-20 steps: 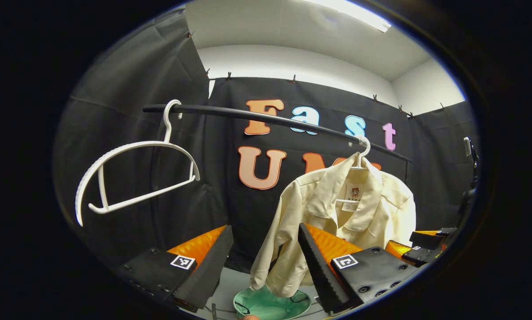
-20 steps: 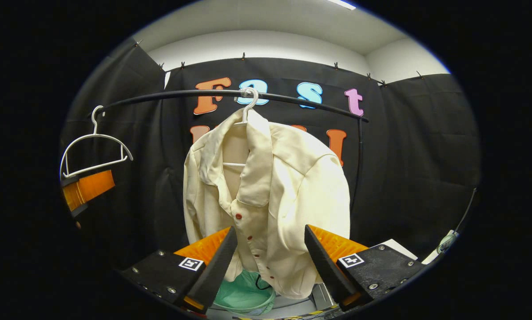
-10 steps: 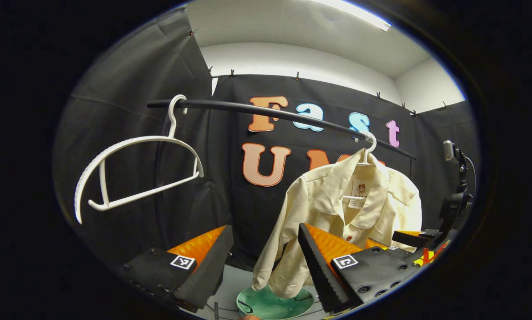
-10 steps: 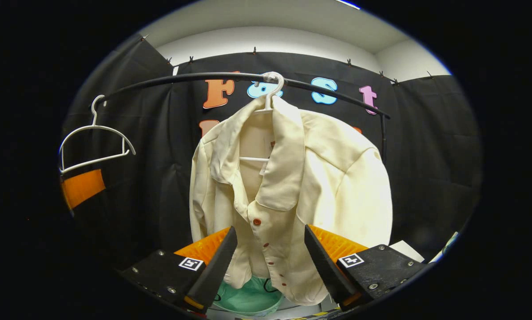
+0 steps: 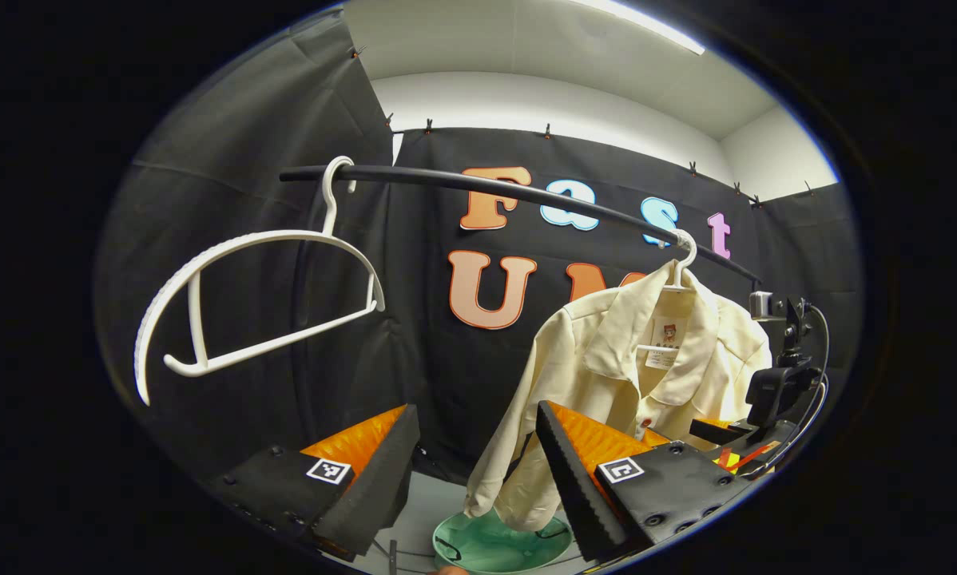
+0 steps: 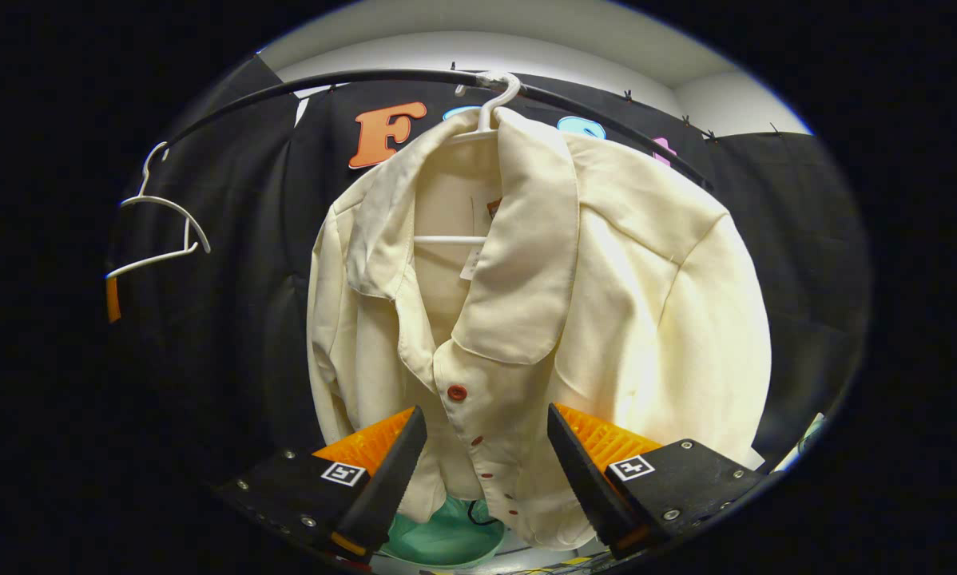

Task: Grasp the clothes on the hanger with both hands and then place them into the laundry hamper below.

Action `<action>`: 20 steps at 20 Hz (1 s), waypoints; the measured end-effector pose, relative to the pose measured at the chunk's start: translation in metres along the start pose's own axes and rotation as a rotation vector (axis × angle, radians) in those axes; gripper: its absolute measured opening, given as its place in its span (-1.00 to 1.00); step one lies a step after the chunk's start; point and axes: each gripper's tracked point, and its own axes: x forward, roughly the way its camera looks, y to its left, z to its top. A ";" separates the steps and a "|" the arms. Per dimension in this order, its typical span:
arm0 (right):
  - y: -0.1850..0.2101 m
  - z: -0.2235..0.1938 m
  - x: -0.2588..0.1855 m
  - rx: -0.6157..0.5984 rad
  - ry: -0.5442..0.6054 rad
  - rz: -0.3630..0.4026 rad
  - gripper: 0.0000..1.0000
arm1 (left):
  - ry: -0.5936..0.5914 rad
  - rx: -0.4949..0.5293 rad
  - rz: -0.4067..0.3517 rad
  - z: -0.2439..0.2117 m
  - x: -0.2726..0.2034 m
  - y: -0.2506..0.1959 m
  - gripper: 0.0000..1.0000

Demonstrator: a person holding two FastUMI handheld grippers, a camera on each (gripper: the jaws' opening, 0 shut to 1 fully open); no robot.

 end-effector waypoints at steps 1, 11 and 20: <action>0.001 -0.003 0.006 -0.010 0.003 -0.004 0.90 | 0.002 0.001 0.003 -0.002 0.001 0.002 0.86; -0.012 -0.022 0.061 -0.067 0.021 -0.103 0.87 | 0.061 -0.026 0.039 -0.020 0.011 0.022 0.94; -0.033 0.003 0.057 -0.041 -0.029 -0.119 0.01 | 0.075 -0.025 0.007 -0.021 0.026 0.016 0.93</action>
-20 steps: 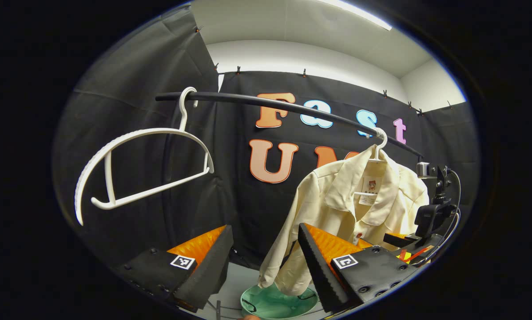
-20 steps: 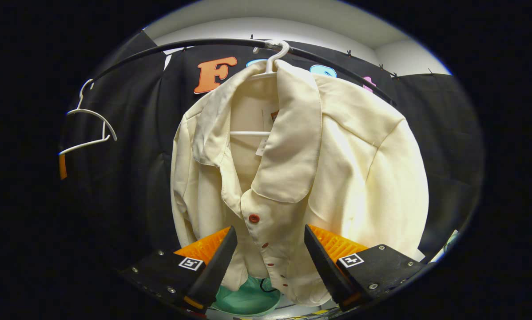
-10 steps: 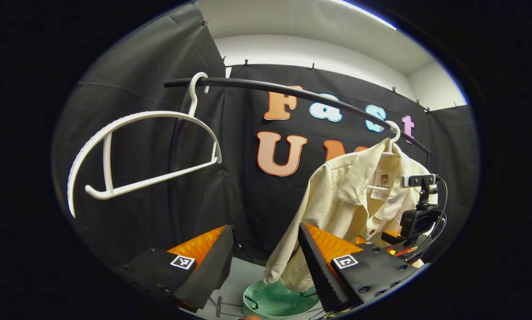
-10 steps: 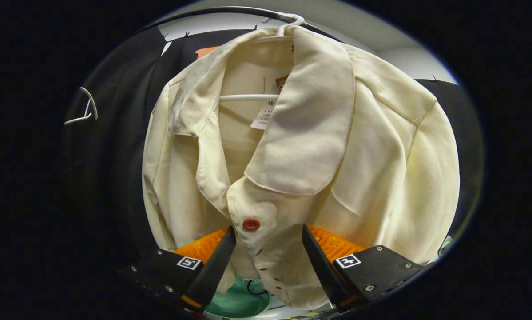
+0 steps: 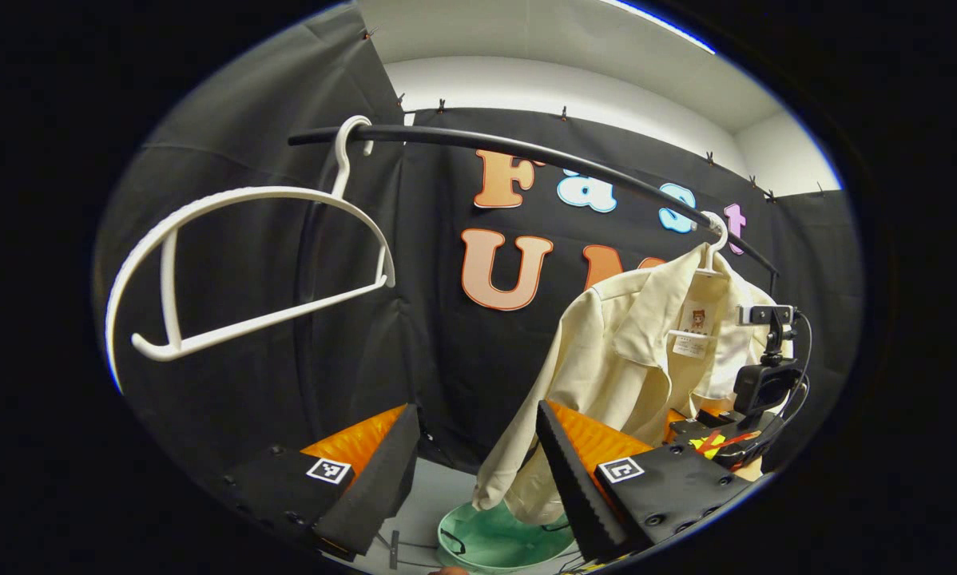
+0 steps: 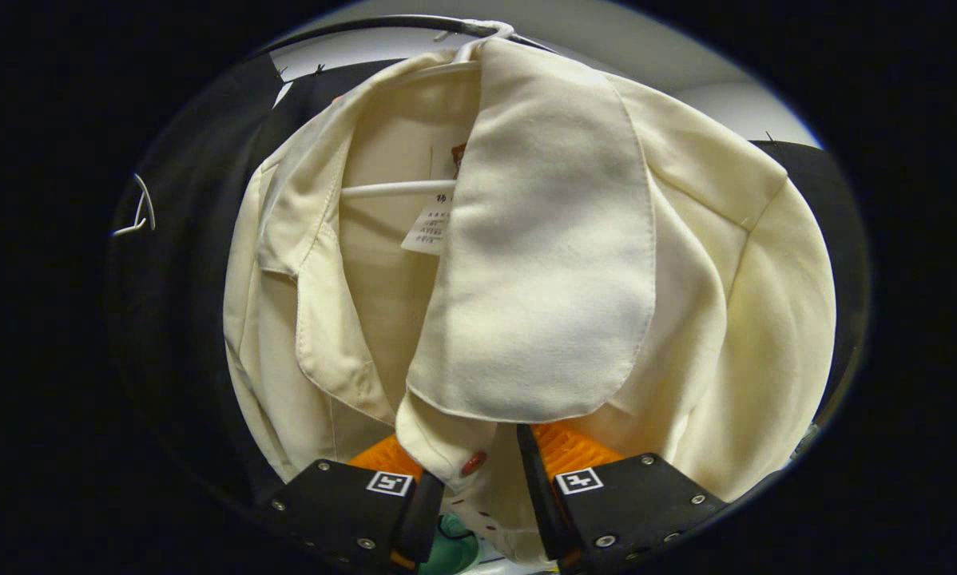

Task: Grasp the clothes on the hanger with both hands and then place them into the laundry hamper below.

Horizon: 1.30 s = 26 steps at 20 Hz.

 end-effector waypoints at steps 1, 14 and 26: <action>-0.003 0.004 -0.005 0.003 -0.008 0.005 -0.07 | -0.002 0.003 -0.012 0.001 0.003 -0.004 0.93; -0.039 0.027 -0.064 0.090 -0.018 0.108 -0.95 | 0.042 0.002 -0.264 -0.012 0.029 -0.119 0.93; -0.084 0.058 -0.110 0.138 -0.087 0.103 -0.97 | 0.020 0.035 -0.379 -0.013 0.075 -0.197 0.93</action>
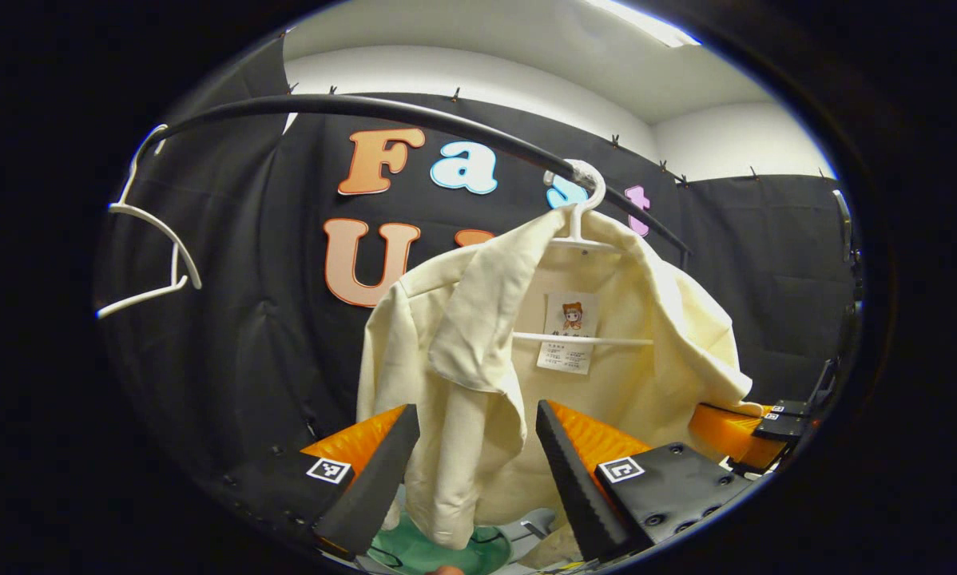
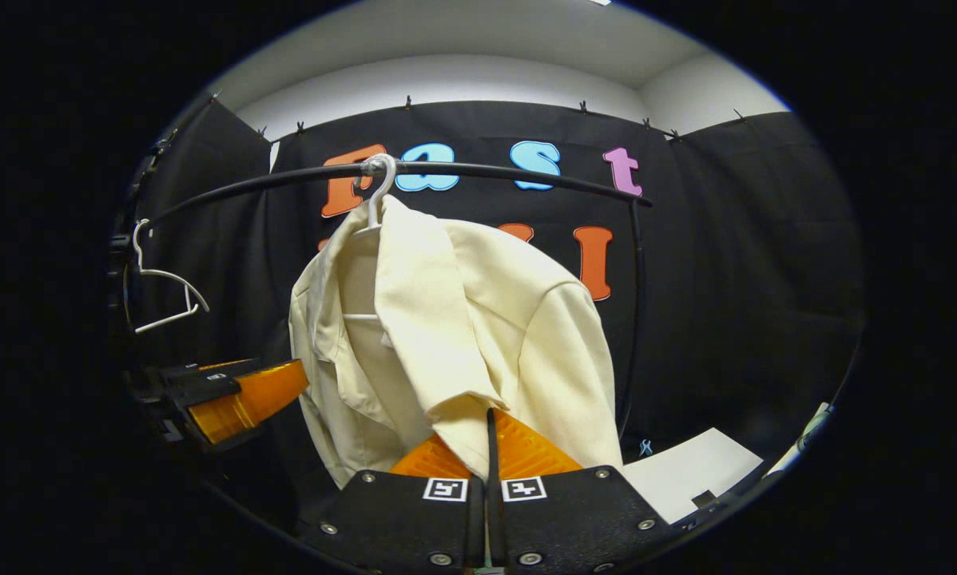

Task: Grasp the clothes on the hanger with both hands and then place them into the laundry hamper below.

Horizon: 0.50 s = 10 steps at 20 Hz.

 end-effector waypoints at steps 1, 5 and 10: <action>-0.002 0.003 -0.003 0.002 -0.009 0.000 -0.97 | -0.001 -0.007 -0.013 -0.001 0.006 -0.005 0.93; -0.010 0.015 -0.016 0.029 -0.032 -0.004 -0.99 | 0.004 0.015 -0.004 -0.005 0.036 -0.010 0.94; -0.021 0.031 -0.030 0.034 -0.056 -0.005 -0.99 | 0.038 0.081 0.082 -0.030 0.073 0.007 0.93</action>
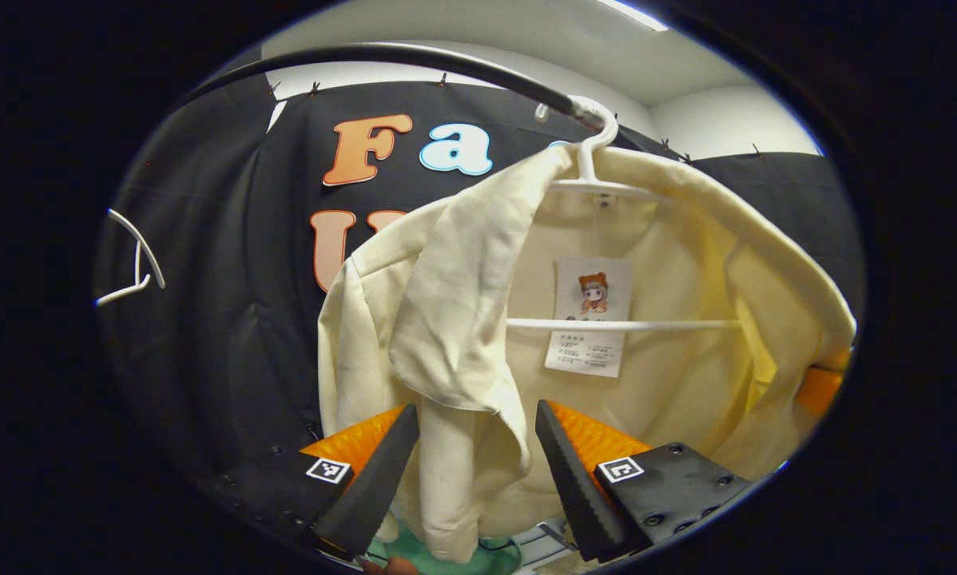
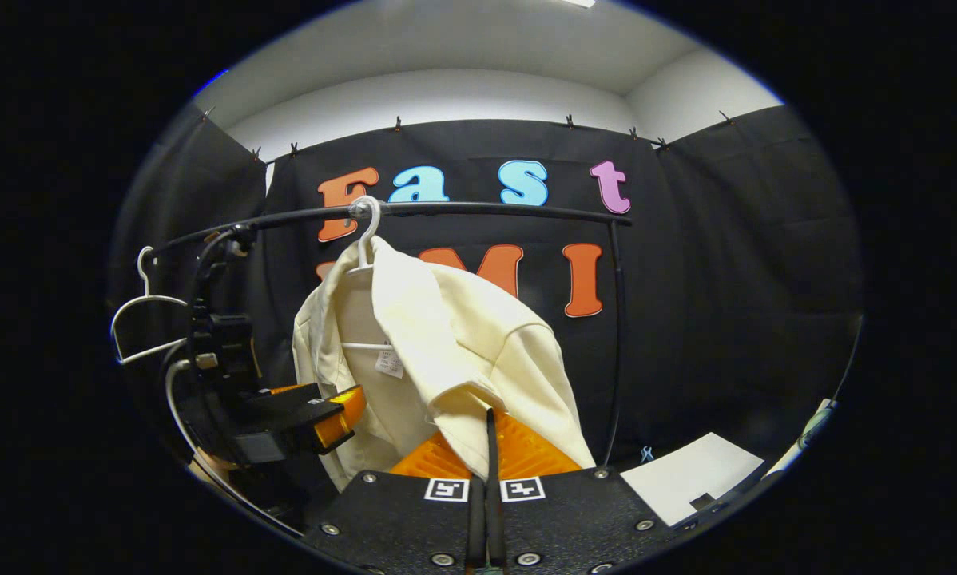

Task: Grasp the clothes on the hanger with both hands and then place them into the laundry hamper below.

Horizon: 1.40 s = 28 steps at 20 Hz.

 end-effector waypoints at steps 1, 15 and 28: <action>-0.001 0.003 -0.002 -0.001 -0.006 0.000 -1.00 | 0.004 0.003 0.023 -0.006 0.006 0.005 0.93; -0.041 0.061 -0.016 -0.007 -0.120 -0.060 -1.00 | 0.112 0.032 0.013 -0.033 0.017 0.012 -0.86; -0.093 0.147 0.007 -0.155 -0.216 -0.119 -1.00 | -0.036 0.031 0.193 0.075 -0.042 0.129 -0.87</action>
